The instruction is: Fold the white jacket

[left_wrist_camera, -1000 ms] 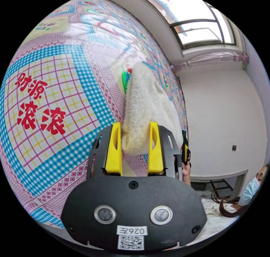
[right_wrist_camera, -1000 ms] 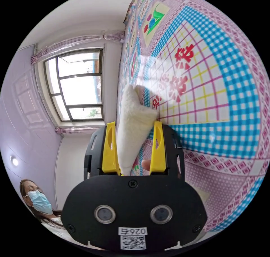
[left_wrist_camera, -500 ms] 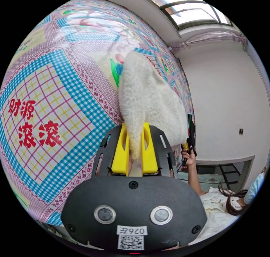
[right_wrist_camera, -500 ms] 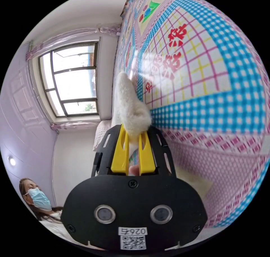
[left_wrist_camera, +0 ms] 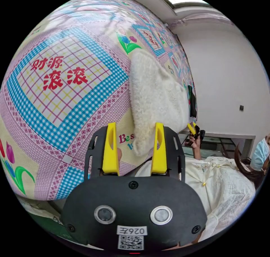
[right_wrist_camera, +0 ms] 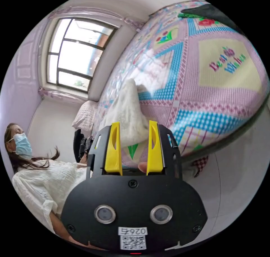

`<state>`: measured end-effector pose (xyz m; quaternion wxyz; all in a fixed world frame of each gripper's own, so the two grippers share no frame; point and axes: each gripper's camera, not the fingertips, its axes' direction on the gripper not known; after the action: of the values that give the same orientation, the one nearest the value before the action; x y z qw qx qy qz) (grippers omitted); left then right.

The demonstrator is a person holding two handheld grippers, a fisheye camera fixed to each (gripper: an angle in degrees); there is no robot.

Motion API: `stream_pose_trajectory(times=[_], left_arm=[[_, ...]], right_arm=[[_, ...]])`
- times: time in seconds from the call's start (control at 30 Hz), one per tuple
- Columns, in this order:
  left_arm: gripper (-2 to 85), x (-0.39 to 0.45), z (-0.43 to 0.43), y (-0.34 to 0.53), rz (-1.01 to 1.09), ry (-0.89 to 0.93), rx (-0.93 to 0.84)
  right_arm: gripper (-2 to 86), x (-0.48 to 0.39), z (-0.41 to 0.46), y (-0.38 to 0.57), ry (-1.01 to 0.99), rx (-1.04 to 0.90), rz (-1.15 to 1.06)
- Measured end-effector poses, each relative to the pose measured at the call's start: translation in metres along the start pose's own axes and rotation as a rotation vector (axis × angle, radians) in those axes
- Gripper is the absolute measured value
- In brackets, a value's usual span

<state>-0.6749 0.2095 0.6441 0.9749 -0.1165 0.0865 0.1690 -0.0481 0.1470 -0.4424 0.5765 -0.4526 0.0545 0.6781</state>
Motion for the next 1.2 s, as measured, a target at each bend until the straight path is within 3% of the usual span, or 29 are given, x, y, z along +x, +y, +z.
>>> stream_pose_trajectory(times=[0.13, 0.27, 0.5, 0.7, 0.9, 1.03, 1.2], left_arm=[[19.0, 0.027, -0.005, -0.008, 0.092, -0.072, -0.010], [18.0, 0.023, -0.007, 0.010, 0.066, 0.040, -0.014], [20.6, -0.001, -0.008, 0.023, -0.020, 0.175, 0.222], [20.3, 0.046, 0.048, -0.026, 0.077, 0.209, 0.092], [10.5, 0.100, 0.112, -0.041, 0.112, 0.192, -0.086], [8.3, 0.159, 0.119, -0.015, 0.144, -0.008, -0.036], [7.7, 0.258, 0.126, 0.050, 0.267, -0.239, 0.101]], right_arm=[[14.4, 0.014, 0.017, -0.056, -0.050, -0.112, -0.116], [17.0, 0.029, 0.068, -0.103, -0.095, -0.337, -0.200], [15.4, 0.051, 0.133, -0.131, -0.281, -0.506, -0.228], [14.7, 0.038, 0.189, -0.132, -0.332, -0.669, -0.338], [10.6, 0.034, 0.233, -0.115, -0.324, -0.753, -0.368], [6.0, 0.036, 0.247, -0.093, -0.225, -0.758, -0.335], [4.4, -0.008, 0.229, -0.044, 0.022, -0.651, -0.517]])
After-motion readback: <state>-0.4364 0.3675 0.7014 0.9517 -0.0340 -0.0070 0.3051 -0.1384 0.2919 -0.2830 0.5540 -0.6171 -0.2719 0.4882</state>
